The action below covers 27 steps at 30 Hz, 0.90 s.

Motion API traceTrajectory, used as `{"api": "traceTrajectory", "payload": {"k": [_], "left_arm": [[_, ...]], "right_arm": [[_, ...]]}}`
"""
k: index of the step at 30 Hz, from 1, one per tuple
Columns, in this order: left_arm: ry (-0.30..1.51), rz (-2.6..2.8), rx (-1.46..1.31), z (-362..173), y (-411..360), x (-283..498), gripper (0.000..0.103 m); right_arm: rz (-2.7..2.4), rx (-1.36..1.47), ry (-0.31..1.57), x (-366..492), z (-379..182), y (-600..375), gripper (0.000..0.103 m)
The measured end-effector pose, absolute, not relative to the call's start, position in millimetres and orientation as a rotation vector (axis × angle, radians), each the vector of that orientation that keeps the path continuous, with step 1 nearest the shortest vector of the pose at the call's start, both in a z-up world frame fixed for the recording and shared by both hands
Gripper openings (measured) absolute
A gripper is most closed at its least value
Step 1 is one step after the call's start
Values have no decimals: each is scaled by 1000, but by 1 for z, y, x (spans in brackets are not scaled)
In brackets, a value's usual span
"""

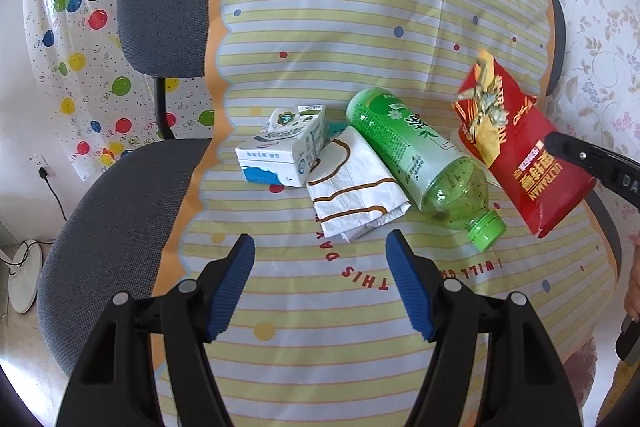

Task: Collect trash
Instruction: 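Grasp the red snack bag with the right tool while the left tool grasps the white striped napkin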

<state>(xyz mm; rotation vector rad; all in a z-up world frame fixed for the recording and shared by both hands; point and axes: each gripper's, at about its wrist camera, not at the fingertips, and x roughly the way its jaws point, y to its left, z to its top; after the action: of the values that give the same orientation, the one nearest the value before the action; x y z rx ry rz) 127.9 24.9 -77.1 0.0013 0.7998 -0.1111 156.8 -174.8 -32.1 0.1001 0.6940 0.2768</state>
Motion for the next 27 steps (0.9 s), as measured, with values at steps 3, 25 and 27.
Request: {"api": "traceTrajectory", "payload": {"k": [3,25,27], "left_arm": [[804,-153,6,-80,16,131,50],[850,-169,116,-121,-30,188,23],[824,-146,111,-114,-23,184,7]], "right_arm": [[277,92,674,146,-26,-175,1],[283,151,713,139,-43,-191,1],[282,154,708,135,-43,-192,1]]}}
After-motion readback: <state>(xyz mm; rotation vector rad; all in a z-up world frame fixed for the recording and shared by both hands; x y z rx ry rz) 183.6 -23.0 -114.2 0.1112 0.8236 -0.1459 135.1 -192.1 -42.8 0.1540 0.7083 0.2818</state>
